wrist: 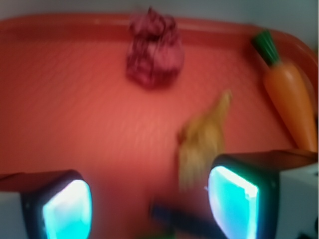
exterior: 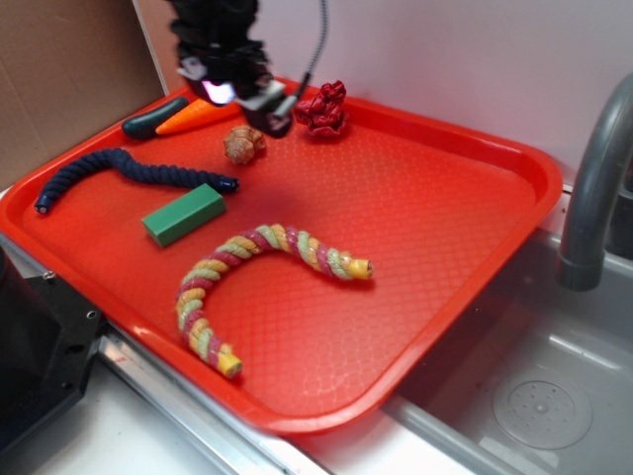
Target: Grab the red paper.
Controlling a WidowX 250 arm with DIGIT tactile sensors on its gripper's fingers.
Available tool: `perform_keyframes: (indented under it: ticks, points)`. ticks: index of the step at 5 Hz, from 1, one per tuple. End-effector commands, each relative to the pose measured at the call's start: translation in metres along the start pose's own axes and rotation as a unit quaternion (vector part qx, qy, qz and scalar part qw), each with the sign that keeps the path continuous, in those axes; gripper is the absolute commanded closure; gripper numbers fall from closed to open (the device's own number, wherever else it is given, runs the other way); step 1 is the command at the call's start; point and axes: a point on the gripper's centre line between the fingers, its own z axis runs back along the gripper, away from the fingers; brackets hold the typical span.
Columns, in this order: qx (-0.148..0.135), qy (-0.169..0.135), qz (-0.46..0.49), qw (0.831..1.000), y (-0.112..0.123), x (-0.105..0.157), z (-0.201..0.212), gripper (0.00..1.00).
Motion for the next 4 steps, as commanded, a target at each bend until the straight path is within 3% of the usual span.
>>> perform_keyframes:
  ticks: [1,2,3,4]
  points:
    - [0.040,-0.054,-0.031,0.997,-0.012,0.075,-0.016,0.00]
    - [0.055,-0.077,-0.045,0.994,-0.009,0.084,-0.017,0.00]
    - [0.031,-0.084,-0.071,0.993,-0.009,0.086,-0.036,0.00]
    - [0.011,-0.054,-0.081,0.995,-0.014,0.078,-0.053,0.00]
